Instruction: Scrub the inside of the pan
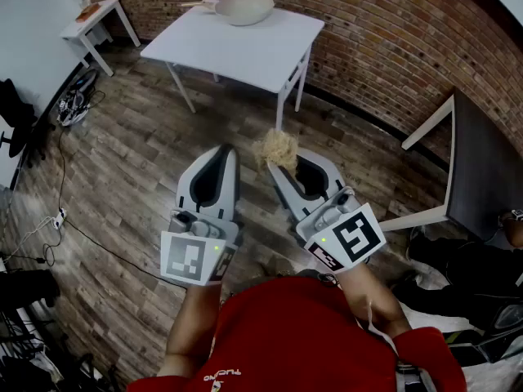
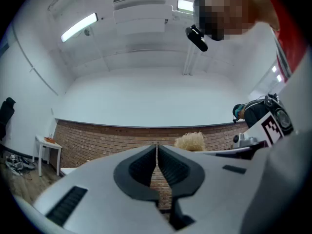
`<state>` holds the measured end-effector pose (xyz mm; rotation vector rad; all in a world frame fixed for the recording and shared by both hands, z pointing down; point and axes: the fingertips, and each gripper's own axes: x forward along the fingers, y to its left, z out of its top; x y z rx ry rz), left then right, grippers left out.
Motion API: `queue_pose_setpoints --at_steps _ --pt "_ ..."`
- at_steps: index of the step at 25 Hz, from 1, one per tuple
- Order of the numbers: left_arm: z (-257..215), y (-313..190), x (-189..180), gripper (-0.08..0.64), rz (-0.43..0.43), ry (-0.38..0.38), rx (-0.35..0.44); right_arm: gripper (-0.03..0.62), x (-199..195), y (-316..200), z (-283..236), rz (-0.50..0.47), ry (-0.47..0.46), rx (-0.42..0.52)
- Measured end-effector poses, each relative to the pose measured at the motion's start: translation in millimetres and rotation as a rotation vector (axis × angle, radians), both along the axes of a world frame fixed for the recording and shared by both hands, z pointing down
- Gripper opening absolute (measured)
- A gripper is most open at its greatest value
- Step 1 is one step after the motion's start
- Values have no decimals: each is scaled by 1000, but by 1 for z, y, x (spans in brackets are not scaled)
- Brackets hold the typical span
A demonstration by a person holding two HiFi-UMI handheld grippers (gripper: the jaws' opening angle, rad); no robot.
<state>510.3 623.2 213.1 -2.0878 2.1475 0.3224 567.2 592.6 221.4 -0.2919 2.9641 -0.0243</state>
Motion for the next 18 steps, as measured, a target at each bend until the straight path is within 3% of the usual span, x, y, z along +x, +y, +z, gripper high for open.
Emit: queue_pose_setpoints --at_steps 18 --pt "-12 -45 4 23 -45 -54 -10 87 6 -39 2 -34 -16 -5"
